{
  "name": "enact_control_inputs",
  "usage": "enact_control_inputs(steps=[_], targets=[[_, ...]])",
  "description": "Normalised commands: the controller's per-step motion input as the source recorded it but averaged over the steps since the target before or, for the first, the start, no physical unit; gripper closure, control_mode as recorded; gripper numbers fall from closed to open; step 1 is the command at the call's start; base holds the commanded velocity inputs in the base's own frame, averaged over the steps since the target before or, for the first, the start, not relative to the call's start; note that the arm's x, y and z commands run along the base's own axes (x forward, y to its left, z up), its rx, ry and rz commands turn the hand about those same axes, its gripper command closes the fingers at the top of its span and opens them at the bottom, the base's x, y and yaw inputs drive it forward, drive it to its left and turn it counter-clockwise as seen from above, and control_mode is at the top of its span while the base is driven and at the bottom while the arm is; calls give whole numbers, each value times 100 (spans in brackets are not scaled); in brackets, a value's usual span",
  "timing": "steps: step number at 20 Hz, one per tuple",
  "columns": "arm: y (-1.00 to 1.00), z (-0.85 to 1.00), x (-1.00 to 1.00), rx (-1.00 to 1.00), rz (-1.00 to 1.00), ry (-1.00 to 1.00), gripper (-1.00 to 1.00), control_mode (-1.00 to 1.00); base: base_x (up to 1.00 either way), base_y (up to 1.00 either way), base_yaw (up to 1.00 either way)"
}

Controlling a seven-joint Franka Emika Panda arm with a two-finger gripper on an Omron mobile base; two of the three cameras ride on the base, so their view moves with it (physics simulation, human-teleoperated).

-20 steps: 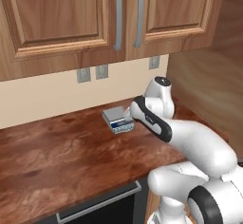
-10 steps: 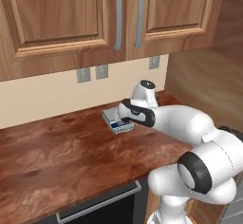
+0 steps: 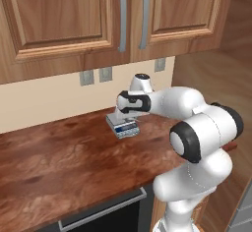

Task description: Take the fish from the fridge and place it on the digital scale on the counter by the fridge. Wait a few seconds for a reading, then move it to the plate on the dining counter.

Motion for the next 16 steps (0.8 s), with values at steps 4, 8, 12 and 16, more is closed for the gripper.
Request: enact_control_inputs(steps=[4, 8, 12, 16], targets=[[1, -29, 8, 0, 0, 0, 100, -100, 0, 0, 0], [2, -31, 14, 0, 0, 0, 100, -100, 0, 0, 0], [0, -22, 13, 0, 0, -4, 100, -100, 0, 0, 0], [5, -13, 23, 0, 0, -6, 100, -100, 0, 0, 0]])
